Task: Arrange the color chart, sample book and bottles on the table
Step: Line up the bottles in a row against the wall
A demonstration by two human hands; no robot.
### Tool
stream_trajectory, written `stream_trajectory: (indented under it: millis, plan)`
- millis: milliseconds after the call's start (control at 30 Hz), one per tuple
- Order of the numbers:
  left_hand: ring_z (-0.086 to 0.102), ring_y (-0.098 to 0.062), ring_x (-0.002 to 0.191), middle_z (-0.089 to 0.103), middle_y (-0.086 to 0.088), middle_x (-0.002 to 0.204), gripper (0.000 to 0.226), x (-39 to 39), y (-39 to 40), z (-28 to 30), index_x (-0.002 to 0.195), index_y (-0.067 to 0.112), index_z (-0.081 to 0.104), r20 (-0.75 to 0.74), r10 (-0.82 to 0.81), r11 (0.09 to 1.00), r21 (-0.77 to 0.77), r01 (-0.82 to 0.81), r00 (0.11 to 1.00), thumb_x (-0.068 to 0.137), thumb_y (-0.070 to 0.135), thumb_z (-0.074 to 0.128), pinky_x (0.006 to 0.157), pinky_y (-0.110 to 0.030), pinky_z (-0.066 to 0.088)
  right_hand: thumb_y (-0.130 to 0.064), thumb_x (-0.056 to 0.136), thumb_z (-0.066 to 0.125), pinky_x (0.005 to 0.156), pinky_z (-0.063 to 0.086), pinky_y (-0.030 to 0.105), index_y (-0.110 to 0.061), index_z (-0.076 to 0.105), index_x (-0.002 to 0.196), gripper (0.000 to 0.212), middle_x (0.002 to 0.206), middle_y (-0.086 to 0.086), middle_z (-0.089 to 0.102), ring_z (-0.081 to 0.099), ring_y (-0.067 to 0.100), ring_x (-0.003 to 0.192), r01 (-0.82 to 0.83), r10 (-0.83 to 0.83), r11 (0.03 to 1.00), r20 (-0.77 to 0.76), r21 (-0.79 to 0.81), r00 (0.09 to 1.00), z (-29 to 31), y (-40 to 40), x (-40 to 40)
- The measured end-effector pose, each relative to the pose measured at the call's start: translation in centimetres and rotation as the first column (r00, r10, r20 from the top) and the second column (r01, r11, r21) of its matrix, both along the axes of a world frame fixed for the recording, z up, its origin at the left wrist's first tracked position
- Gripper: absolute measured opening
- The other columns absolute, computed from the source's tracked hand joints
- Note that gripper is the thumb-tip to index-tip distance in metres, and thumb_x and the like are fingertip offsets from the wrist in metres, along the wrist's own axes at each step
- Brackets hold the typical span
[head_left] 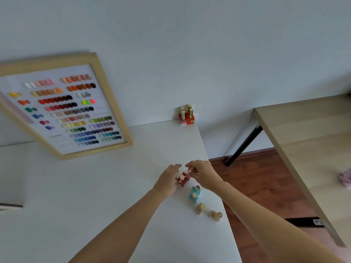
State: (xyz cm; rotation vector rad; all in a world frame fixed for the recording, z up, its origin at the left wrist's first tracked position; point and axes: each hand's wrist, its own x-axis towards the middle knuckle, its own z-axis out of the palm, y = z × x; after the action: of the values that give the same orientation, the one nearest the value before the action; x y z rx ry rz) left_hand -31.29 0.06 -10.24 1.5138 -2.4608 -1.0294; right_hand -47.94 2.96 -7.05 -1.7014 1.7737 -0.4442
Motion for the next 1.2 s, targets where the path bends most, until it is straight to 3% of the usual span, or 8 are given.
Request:
stream_trajectory:
  millis: [67, 200, 333, 567, 733, 967, 1100, 1200]
  plan:
    - [0.059, -0.024, 0.110, 0.049, -0.011, 0.129, 0.071, -0.2, -0.3, -0.4, 0.142, 0.016, 0.036, 0.024, -0.028, 1.000, 0.006, 0.027, 0.999, 0.081, -0.004, 0.066, 0.096, -0.028, 0.049, -0.006, 0.092, 0.057, 0.090, 0.050, 0.024, -0.009, 0.064, 0.118, 0.027, 0.110, 0.007, 0.069, 0.063, 0.018, 0.099, 0.032, -0.032, 0.999, -0.003, 0.012, 0.999, -0.2, 0.7, -0.7]
    - [0.056, -0.024, 0.113, 0.047, -0.009, 0.129, 0.070, -0.7, -1.0, -1.1, 0.141, 0.021, 0.041, 0.026, -0.090, 0.996, 0.029, 0.090, 0.996, 0.081, -0.013, 0.056, 0.094, -0.027, 0.048, 0.003, 0.091, 0.050, 0.076, 0.047, 0.013, -0.014, 0.064, 0.117, 0.034, 0.111, 0.004, 0.068, 0.062, 0.011, 0.093, 0.049, -0.035, 0.983, -0.082, 0.175, 0.996, -1.3, 2.9, -3.3]
    - [0.056, -0.025, 0.109, 0.049, -0.009, 0.123, 0.055, -1.1, -1.5, -1.8, 0.130, 0.019, 0.053, 0.033, -0.112, 0.993, 0.051, 0.110, 0.993, 0.082, -0.007, 0.058, 0.095, -0.031, 0.049, -0.010, 0.085, 0.068, 0.071, 0.051, 0.014, -0.017, 0.063, 0.119, 0.035, 0.114, 0.002, 0.065, 0.065, 0.012, 0.088, -0.002, 0.014, 0.932, -0.028, 0.362, 1.000, -2.1, 3.9, -4.3]
    - [0.060, -0.026, 0.099, 0.053, -0.008, 0.114, 0.042, -1.0, -1.1, -2.2, 0.121, 0.021, 0.054, 0.037, -0.060, 0.998, 0.027, 0.059, 0.998, 0.084, 0.004, 0.064, 0.089, -0.034, 0.052, -0.027, 0.066, 0.086, 0.081, 0.051, 0.021, -0.023, 0.052, 0.130, 0.073, 0.123, 0.000, 0.058, 0.064, 0.014, 0.094, -0.052, 0.010, 0.864, 0.085, 0.500, 0.996, -2.6, 3.3, -2.7]
    - [0.061, -0.027, 0.099, 0.054, -0.010, 0.112, 0.044, 0.2, -1.2, -2.1, 0.121, 0.017, 0.054, 0.026, 0.009, 1.000, 0.020, -0.010, 1.000, 0.081, 0.014, 0.072, 0.090, -0.035, 0.052, -0.038, 0.060, 0.087, 0.086, 0.046, 0.027, -0.026, 0.046, 0.128, 0.080, 0.121, 0.001, 0.053, 0.051, 0.018, 0.102, -0.075, 0.088, 0.889, -0.009, 0.452, 0.996, -3.5, 3.4, -1.0]
    - [0.060, -0.026, 0.095, 0.053, -0.009, 0.109, 0.047, 2.4, -1.7, -2.4, 0.121, 0.016, 0.055, 0.002, 0.077, 0.997, 0.010, -0.077, 0.997, 0.078, 0.010, 0.072, 0.086, -0.029, 0.048, -0.021, 0.068, 0.077, 0.071, 0.044, 0.025, -0.017, 0.050, 0.104, 0.045, 0.104, 0.003, 0.057, 0.052, 0.021, 0.090, -0.028, 0.044, 0.955, -0.051, 0.295, 0.998, -4.0, 2.8, -0.1]
    - [0.060, -0.026, 0.097, 0.053, -0.010, 0.110, 0.048, 2.7, -2.8, -2.1, 0.121, 0.015, 0.055, -0.007, 0.103, 0.995, 0.015, -0.103, 0.995, 0.077, 0.012, 0.074, 0.088, -0.031, 0.050, -0.016, 0.069, 0.075, 0.076, 0.053, 0.038, -0.013, 0.052, 0.098, 0.036, 0.099, 0.007, 0.060, 0.057, 0.026, 0.089, 0.009, -0.003, 0.975, -0.031, 0.223, 1.000, -3.7, 0.9, -0.3]
    - [0.060, -0.026, 0.100, 0.054, -0.011, 0.111, 0.048, 2.4, -4.3, -1.8, 0.121, 0.013, 0.055, -0.027, 0.139, 0.990, 0.009, -0.139, 0.990, 0.077, 0.012, 0.075, 0.089, -0.030, 0.050, -0.013, 0.071, 0.075, 0.075, 0.054, 0.038, -0.012, 0.054, 0.099, 0.035, 0.098, 0.008, 0.060, 0.058, 0.025, 0.087, 0.022, -0.020, 0.984, -0.013, 0.175, 1.000, -3.7, -1.0, -0.4]
